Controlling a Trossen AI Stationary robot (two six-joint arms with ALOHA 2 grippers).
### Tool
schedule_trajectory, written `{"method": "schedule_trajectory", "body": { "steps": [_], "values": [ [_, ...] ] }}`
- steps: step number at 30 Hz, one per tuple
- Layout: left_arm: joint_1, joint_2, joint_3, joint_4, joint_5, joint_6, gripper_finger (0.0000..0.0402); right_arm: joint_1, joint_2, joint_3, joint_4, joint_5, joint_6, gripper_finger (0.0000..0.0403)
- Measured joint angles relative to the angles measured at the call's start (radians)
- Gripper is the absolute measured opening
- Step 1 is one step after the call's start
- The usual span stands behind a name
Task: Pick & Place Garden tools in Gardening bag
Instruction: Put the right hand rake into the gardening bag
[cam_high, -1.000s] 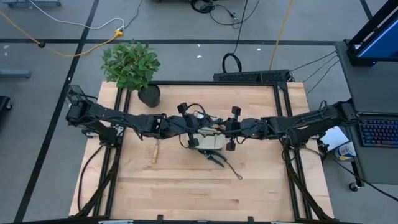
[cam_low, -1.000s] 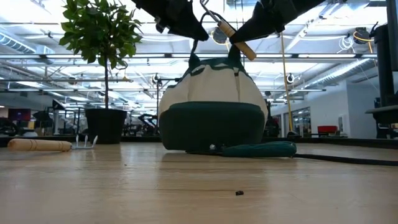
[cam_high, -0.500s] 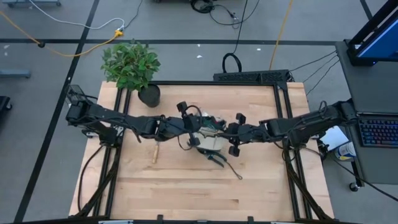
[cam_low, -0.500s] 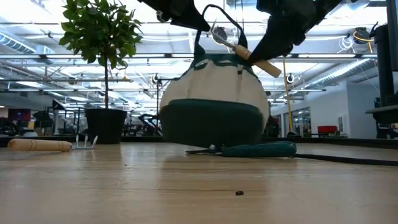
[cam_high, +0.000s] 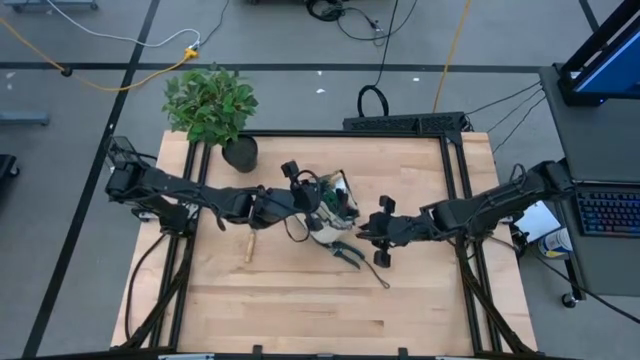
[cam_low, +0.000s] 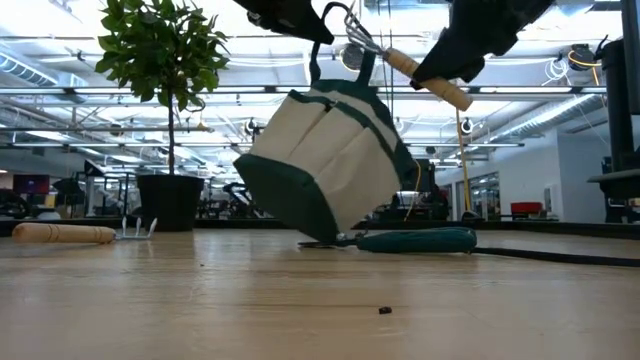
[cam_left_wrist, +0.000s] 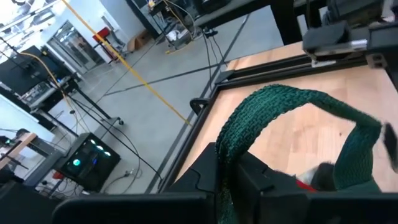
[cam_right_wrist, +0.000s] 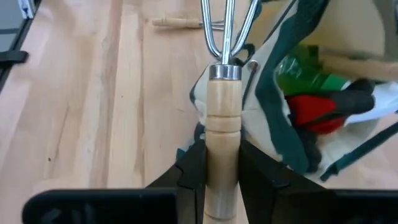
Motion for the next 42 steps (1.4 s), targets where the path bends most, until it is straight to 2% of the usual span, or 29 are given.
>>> {"method": "schedule_trajectory", "body": {
  "steps": [4, 9, 14, 19, 26, 29, 32, 34, 38, 42],
  "values": [
    [-0.005, 0.000, 0.000, -0.003, -0.003, -0.001, 0.0011, 0.048, -0.020, 0.000, 0.009, 0.041, 0.001, 0.0060],
    [-0.004, 0.000, 0.000, -0.005, -0.030, -0.002, 0.0023, 0.110, -0.036, 0.000, 0.006, 0.040, 0.001, 0.0060],
    [-0.004, 0.000, 0.000, -0.008, -0.028, -0.002, 0.0011, 0.160, -0.039, 0.000, 0.006, 0.063, -0.001, 0.0061],
    [-0.006, 0.000, 0.000, -0.020, -0.021, -0.024, 0.0021, 0.179, -0.039, 0.000, -0.025, 0.202, 0.125, 0.0064],
    [-0.027, -0.001, 0.000, -0.081, -0.021, -0.043, 0.0012, 0.171, -0.045, -0.001, -0.127, 0.428, 0.307, 0.0061],
    [-0.042, -0.001, 0.000, -0.088, -0.021, -0.057, 0.0022, 0.124, -0.045, -0.001, -0.094, 0.537, 0.286, 0.0061],
    [-0.058, -0.001, 0.000, -0.081, -0.021, -0.051, 0.0017, 0.048, -0.044, -0.001, 0.027, 0.583, 0.164, 0.0060],
    [-0.064, -0.001, 0.000, -0.075, -0.021, -0.050, 0.0010, -0.017, -0.028, -0.001, 0.120, 0.553, 0.077, 0.0060],
    [-0.071, -0.001, 0.000, -0.057, -0.021, -0.048, 0.0018, -0.136, 0.023, -0.036, 0.320, 0.312, 0.004, 0.0060],
    [-0.071, -0.001, 0.000, -0.048, -0.021, -0.024, 0.0021, -0.225, 0.086, -0.096, 0.461, 0.103, 0.027, 0.0060]
  ]
}}
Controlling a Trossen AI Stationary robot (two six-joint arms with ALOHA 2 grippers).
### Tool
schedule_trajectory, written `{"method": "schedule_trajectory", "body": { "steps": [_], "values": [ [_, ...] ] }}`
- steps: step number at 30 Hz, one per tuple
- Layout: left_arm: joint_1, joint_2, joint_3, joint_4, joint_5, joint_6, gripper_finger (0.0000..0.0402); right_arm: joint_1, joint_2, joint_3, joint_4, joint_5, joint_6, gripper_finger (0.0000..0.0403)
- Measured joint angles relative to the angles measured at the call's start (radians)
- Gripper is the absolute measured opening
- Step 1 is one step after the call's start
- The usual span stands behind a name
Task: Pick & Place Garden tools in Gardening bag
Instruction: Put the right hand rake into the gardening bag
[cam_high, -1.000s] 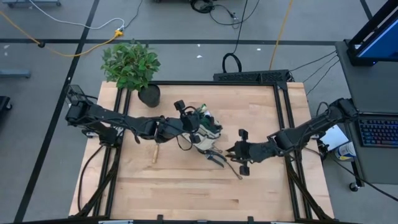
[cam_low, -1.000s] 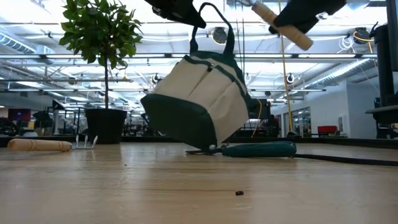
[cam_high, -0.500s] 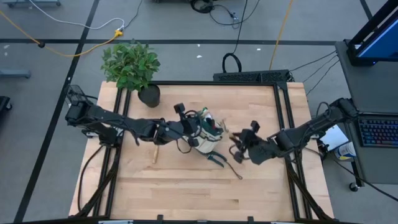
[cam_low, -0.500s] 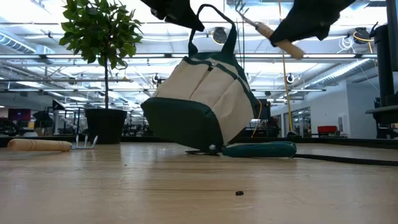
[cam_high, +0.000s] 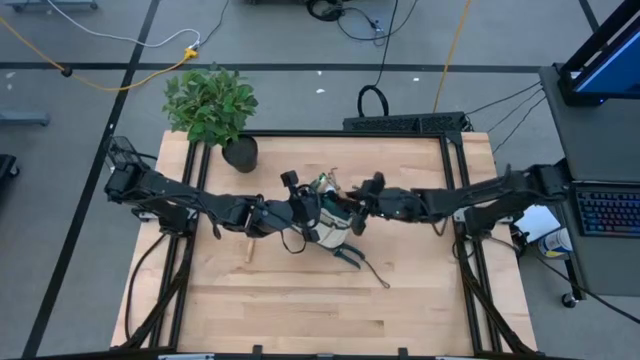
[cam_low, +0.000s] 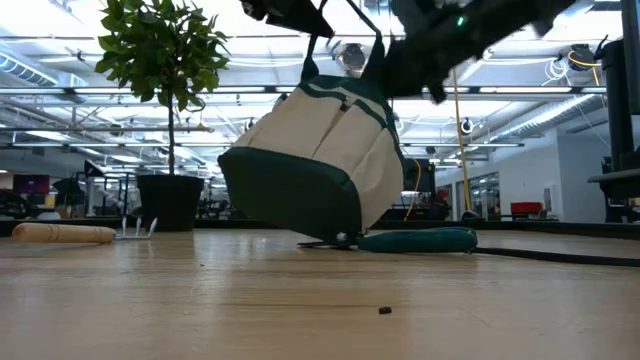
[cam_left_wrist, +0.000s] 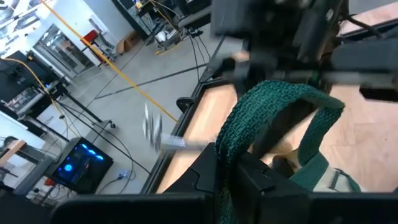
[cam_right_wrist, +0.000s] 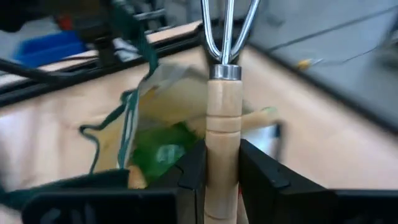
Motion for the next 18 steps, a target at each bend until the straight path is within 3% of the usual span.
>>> {"method": "schedule_trajectory", "body": {
  "steps": [6, 10, 14, 18],
  "values": [
    [0.000, 0.000, 0.000, 0.000, 0.000, 0.034, 0.0016, -0.097, 0.068, -0.037, 0.143, -0.341, 0.119, 0.0060],
    [0.000, 0.000, 0.000, 0.000, 0.000, 0.031, 0.0027, -0.130, 0.102, -0.038, 0.168, -0.491, 0.187, 0.0066],
    [0.000, 0.000, 0.000, -0.007, -0.008, 0.046, 0.0012, -0.144, 0.125, -0.038, 0.144, -0.669, 0.310, 0.0074],
    [0.000, 0.000, 0.000, -0.007, -0.020, 0.057, 0.0019, -0.135, 0.139, -0.038, 0.118, -0.756, 0.353, 0.0073]
  ]
}}
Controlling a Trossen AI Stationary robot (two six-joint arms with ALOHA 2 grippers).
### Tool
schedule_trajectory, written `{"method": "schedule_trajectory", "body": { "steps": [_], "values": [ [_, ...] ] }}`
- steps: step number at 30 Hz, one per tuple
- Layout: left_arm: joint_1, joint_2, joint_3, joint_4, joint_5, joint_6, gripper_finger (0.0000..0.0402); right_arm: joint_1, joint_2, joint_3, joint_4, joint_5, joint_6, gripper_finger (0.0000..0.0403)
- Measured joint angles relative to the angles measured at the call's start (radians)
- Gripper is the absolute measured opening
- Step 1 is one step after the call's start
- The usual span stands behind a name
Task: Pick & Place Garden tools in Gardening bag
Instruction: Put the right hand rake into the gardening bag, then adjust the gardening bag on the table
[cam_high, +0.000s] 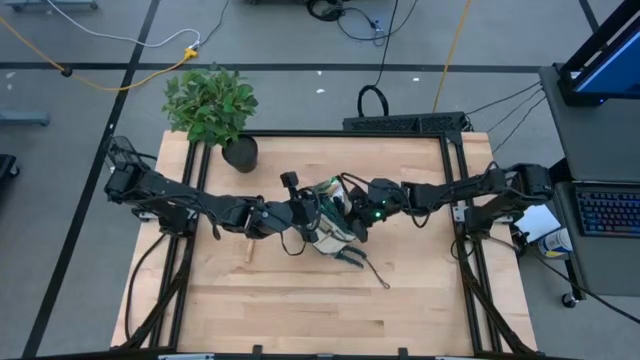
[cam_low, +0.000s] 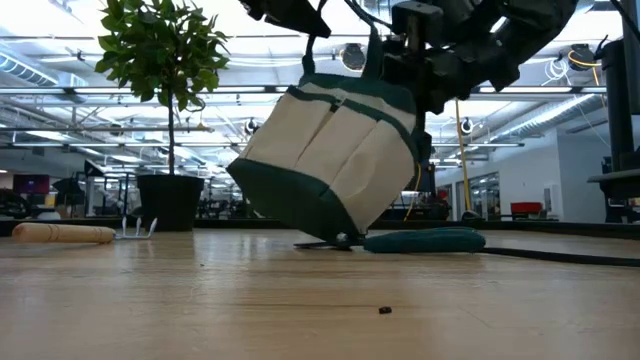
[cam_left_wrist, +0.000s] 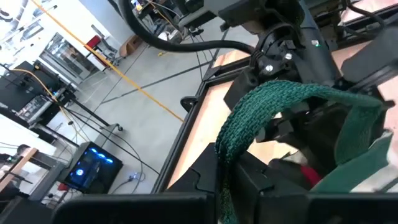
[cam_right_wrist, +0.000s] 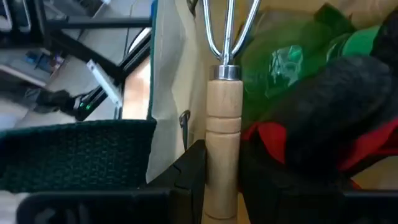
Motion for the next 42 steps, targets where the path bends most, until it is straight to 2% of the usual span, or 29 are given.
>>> {"method": "schedule_trajectory", "body": {
  "steps": [5, 9, 14, 20, 25, 32, 36, 39, 42],
  "values": [
    [0.002, 0.000, 0.000, -0.002, -0.010, 0.000, 0.0021, -0.001, -0.006, 0.000, -0.011, -0.018, -0.050, 0.0086],
    [0.002, 0.000, 0.000, -0.027, -0.012, -0.005, 0.0011, -0.013, -0.011, 0.000, 0.001, -0.033, -0.081, 0.0118],
    [0.002, 0.000, 0.000, -0.032, -0.017, -0.023, 0.0029, -0.033, -0.011, 0.000, -0.011, -0.106, -0.071, 0.0164],
    [0.003, 0.000, 0.000, -0.065, -0.017, -0.028, 0.0011, -0.052, -0.036, 0.000, -0.019, -0.154, -0.109, 0.0202],
    [0.003, 0.000, 0.000, -0.090, -0.017, -0.054, 0.0028, -0.091, -0.087, 0.000, -0.074, -0.175, -0.144, 0.0212],
    [0.002, 0.000, 0.000, -0.090, -0.061, -0.049, 0.0012, -0.117, -0.178, 0.000, -0.267, -0.215, -0.150, 0.0207],
    [0.003, 0.000, 0.000, -0.090, -0.068, -0.049, 0.0029, -0.117, -0.217, 0.000, -0.386, -0.156, -0.152, 0.0206],
    [0.003, 0.000, 0.000, -0.089, -0.068, -0.048, 0.0020, -0.119, -0.220, 0.000, -0.463, -0.066, -0.123, 0.0206],
    [0.003, 0.000, 0.000, -0.086, -0.068, -0.047, 0.0011, -0.132, -0.207, -0.021, -0.437, -0.039, -0.032, 0.0206]
  ]
}}
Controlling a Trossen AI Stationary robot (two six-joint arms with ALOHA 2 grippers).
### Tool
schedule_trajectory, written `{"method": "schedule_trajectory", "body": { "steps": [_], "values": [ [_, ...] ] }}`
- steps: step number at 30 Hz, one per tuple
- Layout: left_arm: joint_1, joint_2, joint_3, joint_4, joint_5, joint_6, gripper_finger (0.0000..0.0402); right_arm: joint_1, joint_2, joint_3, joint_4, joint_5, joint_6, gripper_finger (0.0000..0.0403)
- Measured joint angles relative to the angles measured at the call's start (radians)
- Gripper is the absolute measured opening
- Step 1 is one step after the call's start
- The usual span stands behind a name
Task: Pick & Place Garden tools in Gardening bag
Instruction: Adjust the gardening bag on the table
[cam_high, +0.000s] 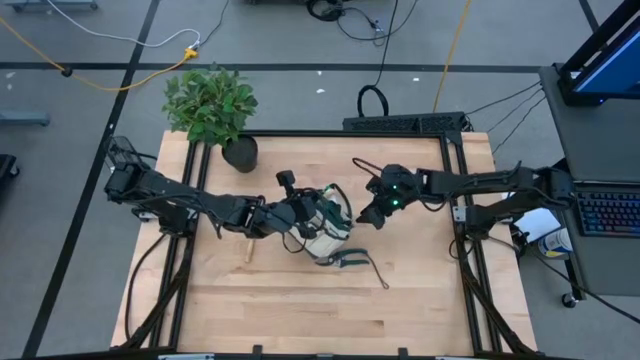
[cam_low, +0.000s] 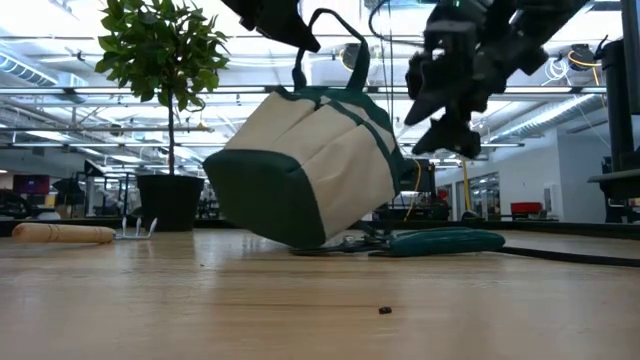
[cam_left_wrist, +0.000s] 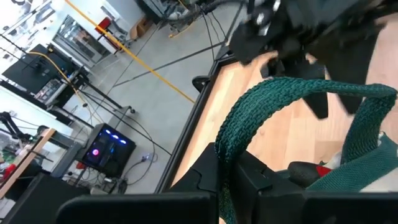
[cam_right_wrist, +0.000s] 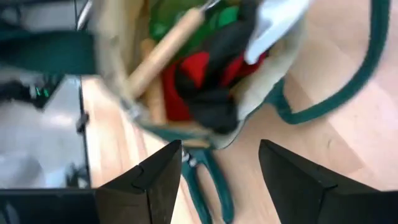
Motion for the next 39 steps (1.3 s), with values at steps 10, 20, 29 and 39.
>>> {"method": "schedule_trajectory", "body": {
  "steps": [10, 20, 29, 39],
  "values": [
    [0.000, 0.000, 0.000, 0.075, 0.004, 0.037, 0.0014, -0.032, 0.090, -0.170, 0.390, -0.006, 0.231, 0.0205],
    [0.000, 0.000, 0.000, 0.144, 0.018, 0.067, 0.0021, -0.038, 0.193, -0.183, 0.566, -0.037, 0.263, 0.0205],
    [0.000, 0.000, 0.000, 0.168, 0.018, 0.081, 0.0029, -0.040, 0.255, -0.183, 0.776, -0.056, 0.236, 0.0163],
    [0.000, 0.000, 0.000, 0.168, 0.018, 0.076, 0.0030, -0.041, 0.254, -0.183, 0.791, -0.055, 0.076, 0.0020]
  ]
}}
